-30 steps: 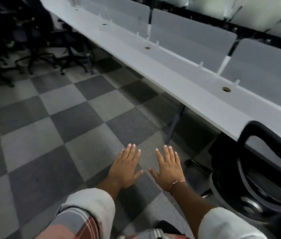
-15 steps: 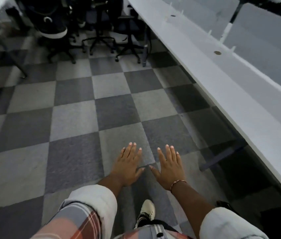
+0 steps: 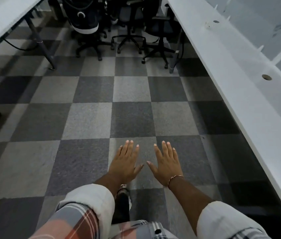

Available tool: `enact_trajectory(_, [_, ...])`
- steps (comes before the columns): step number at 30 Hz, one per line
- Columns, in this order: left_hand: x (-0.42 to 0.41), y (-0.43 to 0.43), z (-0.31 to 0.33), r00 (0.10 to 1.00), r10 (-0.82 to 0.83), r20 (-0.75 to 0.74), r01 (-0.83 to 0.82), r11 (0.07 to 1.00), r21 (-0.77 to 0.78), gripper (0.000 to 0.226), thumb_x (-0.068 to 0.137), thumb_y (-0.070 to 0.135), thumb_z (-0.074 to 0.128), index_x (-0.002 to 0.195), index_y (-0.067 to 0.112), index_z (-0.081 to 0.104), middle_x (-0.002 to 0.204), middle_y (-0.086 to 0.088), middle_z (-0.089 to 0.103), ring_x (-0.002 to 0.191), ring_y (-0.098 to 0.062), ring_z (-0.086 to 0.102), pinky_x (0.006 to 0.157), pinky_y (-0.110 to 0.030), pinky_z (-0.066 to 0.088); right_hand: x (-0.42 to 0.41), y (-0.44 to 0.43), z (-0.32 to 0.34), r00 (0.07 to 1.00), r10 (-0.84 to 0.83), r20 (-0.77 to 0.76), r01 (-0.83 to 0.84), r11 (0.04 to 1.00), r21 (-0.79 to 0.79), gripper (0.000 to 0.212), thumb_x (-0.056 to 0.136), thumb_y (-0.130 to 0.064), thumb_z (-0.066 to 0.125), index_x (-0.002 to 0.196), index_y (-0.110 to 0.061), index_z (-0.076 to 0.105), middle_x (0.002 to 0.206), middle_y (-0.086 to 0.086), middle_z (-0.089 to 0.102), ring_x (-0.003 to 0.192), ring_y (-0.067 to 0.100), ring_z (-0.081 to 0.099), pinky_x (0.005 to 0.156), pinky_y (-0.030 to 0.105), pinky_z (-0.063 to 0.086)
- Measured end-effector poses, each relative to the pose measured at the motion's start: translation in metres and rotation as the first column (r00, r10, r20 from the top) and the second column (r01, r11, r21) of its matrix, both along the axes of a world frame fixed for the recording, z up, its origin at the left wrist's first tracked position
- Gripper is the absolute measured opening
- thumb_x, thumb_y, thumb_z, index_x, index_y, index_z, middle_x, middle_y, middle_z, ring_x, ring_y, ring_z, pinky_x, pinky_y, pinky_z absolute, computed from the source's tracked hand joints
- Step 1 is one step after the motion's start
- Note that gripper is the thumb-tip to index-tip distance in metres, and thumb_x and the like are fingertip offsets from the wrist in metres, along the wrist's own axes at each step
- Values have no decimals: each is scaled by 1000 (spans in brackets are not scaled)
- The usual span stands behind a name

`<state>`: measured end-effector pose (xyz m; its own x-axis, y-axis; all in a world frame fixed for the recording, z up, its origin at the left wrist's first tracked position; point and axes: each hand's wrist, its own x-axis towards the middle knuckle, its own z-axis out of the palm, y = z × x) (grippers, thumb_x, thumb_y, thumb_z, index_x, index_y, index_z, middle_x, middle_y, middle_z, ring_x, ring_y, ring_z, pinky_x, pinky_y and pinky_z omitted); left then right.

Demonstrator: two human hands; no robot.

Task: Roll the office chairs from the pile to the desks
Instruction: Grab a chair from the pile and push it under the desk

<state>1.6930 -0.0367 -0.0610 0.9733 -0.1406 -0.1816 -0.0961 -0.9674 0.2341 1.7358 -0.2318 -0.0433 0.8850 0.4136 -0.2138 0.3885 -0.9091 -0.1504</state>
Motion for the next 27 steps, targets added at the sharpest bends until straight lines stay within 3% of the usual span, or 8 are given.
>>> enact_trajectory(5, [94,39,-5,999,-1,33,1,1000,2,98,89,76,-4,160,11,13,167,-18,6,154,-32,-4,117,-40,-11,89,37,-3,1000,2,5,-2,1000,-10,93,80,-72,-5,158,-21,3,164,16,-6,151,32,-14,121,46,-8])
enact_trajectory(9, [174,78,10,999,-2,53,0,1000,20,94,88,72,2,160,12,13,167,-17,5,154,-31,-4,119,-41,-8,166,70,11,999,-43,27,43,999,1,94,80,-75,-1,158,-22,6,165,16,-1,151,32,-10,122,48,-4])
enact_trajectory(13, [252,114,29,999,-17,49,13,996,85,99,84,76,-13,161,16,-1,168,-14,-6,154,-28,-13,117,-39,-13,241,101,23,986,-162,39,159,985,59,96,82,-80,5,158,-22,7,164,18,-1,151,33,-9,122,51,-2])
enact_trajectory(19, [337,130,37,1000,-13,20,12,999,45,106,75,80,-23,160,18,-5,167,-13,-10,153,-28,-16,121,-42,-8,325,120,29,986,-157,61,155,987,29,105,77,-87,-2,158,-22,8,164,18,2,151,34,-7,122,51,-1])
enact_trajectory(23, [405,138,34,1000,23,9,-23,1000,-15,105,75,80,-17,161,20,-4,168,-12,-9,154,-29,-13,122,-43,-6,392,133,24,988,-139,68,139,990,3,103,77,-85,2,158,-22,7,164,17,2,151,34,-8,121,50,-3])
enact_trajectory(27, [485,149,29,1000,0,27,0,1000,9,111,72,81,-24,161,19,-2,168,-14,-6,154,-29,-12,122,-42,-6,475,143,17,989,-127,80,127,992,8,99,81,-86,9,158,-23,8,165,16,2,152,33,-7,122,51,-1])
